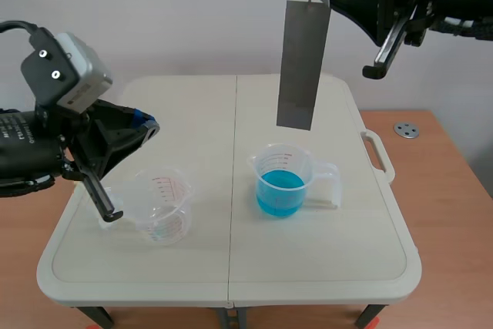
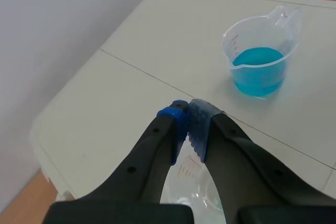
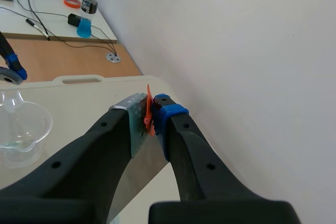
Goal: Hold the metal plate by the orange handle, dip it into the blue solution, take it out and point at it, then put the plate back in the beaker on the left.
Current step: 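Point at the plate with the left hand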
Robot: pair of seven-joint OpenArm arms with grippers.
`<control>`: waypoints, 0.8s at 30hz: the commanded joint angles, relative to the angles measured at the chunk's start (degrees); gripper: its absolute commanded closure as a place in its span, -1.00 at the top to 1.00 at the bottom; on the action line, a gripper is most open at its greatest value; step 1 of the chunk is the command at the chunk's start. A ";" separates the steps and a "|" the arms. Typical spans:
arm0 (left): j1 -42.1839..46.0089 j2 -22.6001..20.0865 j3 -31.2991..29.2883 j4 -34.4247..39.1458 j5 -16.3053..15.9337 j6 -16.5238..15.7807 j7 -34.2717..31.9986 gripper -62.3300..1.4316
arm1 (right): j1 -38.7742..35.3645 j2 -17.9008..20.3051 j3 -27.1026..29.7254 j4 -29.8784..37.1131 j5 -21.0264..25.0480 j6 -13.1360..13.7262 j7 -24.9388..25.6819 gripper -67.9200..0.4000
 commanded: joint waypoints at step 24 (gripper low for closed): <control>-17.81 8.85 14.16 -12.15 3.02 -4.22 -0.76 -0.86 | 1.31 -0.02 0.39 1.01 0.66 0.33 1.09 -0.95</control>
